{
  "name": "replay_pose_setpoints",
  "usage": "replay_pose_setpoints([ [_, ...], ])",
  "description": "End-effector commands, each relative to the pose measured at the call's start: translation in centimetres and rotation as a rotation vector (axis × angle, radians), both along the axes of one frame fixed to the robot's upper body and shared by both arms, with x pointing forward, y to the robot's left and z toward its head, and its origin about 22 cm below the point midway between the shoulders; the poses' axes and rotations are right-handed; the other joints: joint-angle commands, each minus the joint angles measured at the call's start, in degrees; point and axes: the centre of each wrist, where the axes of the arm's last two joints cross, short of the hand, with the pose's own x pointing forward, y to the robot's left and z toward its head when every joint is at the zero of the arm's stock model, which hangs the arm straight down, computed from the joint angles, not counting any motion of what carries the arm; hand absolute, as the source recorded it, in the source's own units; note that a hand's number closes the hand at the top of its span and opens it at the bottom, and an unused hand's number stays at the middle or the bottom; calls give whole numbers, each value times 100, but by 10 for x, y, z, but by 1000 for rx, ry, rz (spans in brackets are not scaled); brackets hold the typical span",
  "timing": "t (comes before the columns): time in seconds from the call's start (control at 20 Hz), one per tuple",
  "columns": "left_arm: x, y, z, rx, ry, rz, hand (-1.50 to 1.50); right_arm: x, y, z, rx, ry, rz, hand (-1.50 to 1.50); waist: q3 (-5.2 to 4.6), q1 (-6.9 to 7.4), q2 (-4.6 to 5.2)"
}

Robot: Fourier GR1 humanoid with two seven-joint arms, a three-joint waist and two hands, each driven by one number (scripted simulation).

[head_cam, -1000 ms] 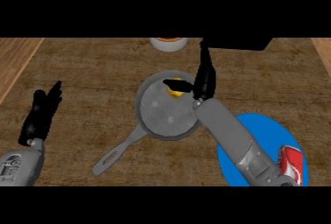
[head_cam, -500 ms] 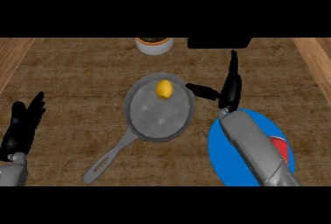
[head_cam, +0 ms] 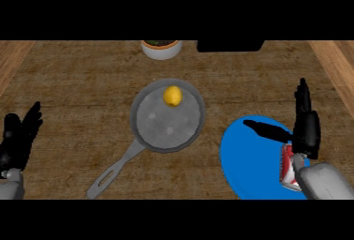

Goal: Pick the lemon from the plate and place it in the pan

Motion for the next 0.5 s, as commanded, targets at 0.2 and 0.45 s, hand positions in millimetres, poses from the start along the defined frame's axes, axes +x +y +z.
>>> replay_pose_setpoints([
  [0.2,9,-4,14,-11,-14,-7,0,-82,-60,39,-33,26,53,-150,2,40,21],
  [0.45,16,-9,13,3,5,-22,0,-109,-108,39,-41,2,29,-150,5,60,35],
])
